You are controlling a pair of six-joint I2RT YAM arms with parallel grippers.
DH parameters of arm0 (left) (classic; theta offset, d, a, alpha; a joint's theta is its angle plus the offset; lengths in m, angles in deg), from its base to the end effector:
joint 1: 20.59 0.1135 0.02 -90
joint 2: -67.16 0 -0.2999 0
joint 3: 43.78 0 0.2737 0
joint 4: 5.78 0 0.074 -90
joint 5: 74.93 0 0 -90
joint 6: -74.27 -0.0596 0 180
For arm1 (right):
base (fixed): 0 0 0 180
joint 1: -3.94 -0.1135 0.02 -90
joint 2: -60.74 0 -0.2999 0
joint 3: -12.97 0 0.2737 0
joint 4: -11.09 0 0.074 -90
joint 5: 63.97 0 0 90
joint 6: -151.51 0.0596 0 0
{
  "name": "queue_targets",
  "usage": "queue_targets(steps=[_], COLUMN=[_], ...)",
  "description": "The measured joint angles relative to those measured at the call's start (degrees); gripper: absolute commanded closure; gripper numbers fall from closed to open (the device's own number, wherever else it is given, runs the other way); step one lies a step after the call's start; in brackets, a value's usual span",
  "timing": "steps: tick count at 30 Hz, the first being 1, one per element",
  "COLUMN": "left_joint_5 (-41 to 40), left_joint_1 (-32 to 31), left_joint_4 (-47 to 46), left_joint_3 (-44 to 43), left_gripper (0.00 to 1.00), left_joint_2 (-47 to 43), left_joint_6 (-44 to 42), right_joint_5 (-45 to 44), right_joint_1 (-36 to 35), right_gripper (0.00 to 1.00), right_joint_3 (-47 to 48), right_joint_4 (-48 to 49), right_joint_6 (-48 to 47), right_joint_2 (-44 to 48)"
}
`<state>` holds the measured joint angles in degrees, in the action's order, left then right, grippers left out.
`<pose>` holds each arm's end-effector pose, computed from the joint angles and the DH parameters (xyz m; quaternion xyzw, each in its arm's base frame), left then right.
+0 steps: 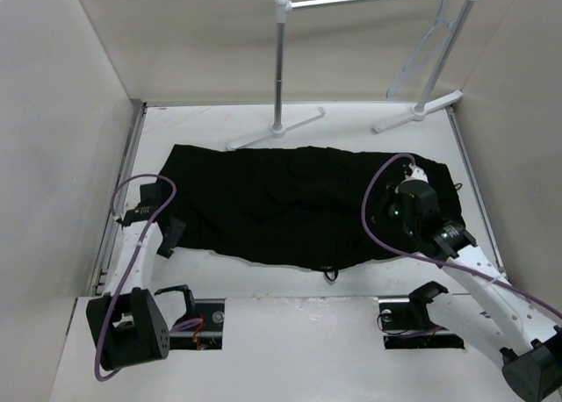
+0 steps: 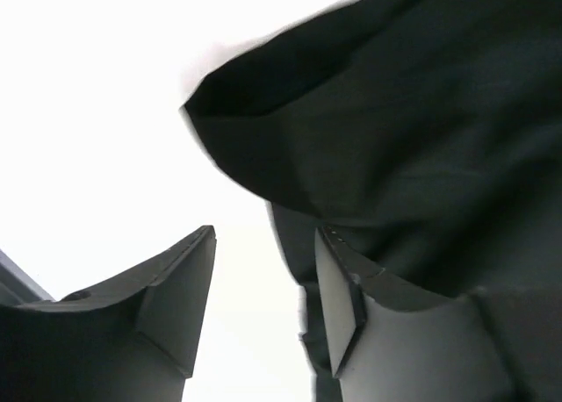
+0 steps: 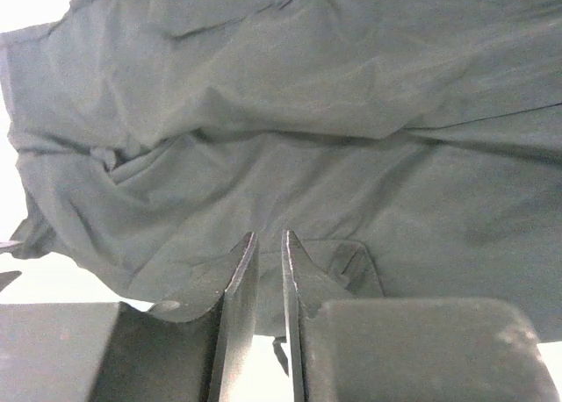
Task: Place the trousers on the hanger
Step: Flatten out the trousers at the center of the board.
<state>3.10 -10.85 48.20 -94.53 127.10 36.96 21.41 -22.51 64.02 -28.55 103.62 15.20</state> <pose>0.1947 0.0460 0.2113 -0.5221 0.8148 0.0099 0.2519 0.1748 0.0816 0.2790 0.1390 0.8720 0.2342 0.4068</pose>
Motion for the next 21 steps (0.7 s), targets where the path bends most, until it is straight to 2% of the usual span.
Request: queue_targets(steps=[4, 7, 11, 13, 16, 21], left_joint_5=[2.58, 3.45, 3.48, 3.06, 2.54, -1.88], left_joint_1=[0.48, 1.09, 4.17, 5.97, 9.38, 13.27], left_joint_4=[-3.10, -7.26, -11.41, -12.79, -11.78, -1.70], left_joint_3=[2.38, 2.60, 3.78, 4.02, 4.81, 3.72], left_gripper=[0.55, 0.59, 0.89, 0.96, 0.98, 0.95], left_joint_2=[2.97, 7.45, 11.08, 10.62, 6.60, -7.52], left_joint_6=[0.37, 0.72, 1.25, 1.51, 1.99, 3.82], right_joint_5=[1.68, 2.12, 2.38, 2.38, 2.40, 1.49], right_joint_1=[-0.42, -1.09, -1.57, -1.68, -1.68, 0.90], right_gripper=[0.74, 0.68, 0.55, 0.51, 0.41, 0.30], right_joint_3=[0.00, 0.00, 0.00, 0.00, -0.04, -1.95], right_joint_4=[0.04, 0.04, 0.09, 0.20, 0.26, 0.24], right_joint_6=[-0.52, -0.63, -0.74, -0.74, -0.59, -0.04], right_joint_2=[-1.07, -1.75, -1.95, -2.21, -2.27, -2.08])
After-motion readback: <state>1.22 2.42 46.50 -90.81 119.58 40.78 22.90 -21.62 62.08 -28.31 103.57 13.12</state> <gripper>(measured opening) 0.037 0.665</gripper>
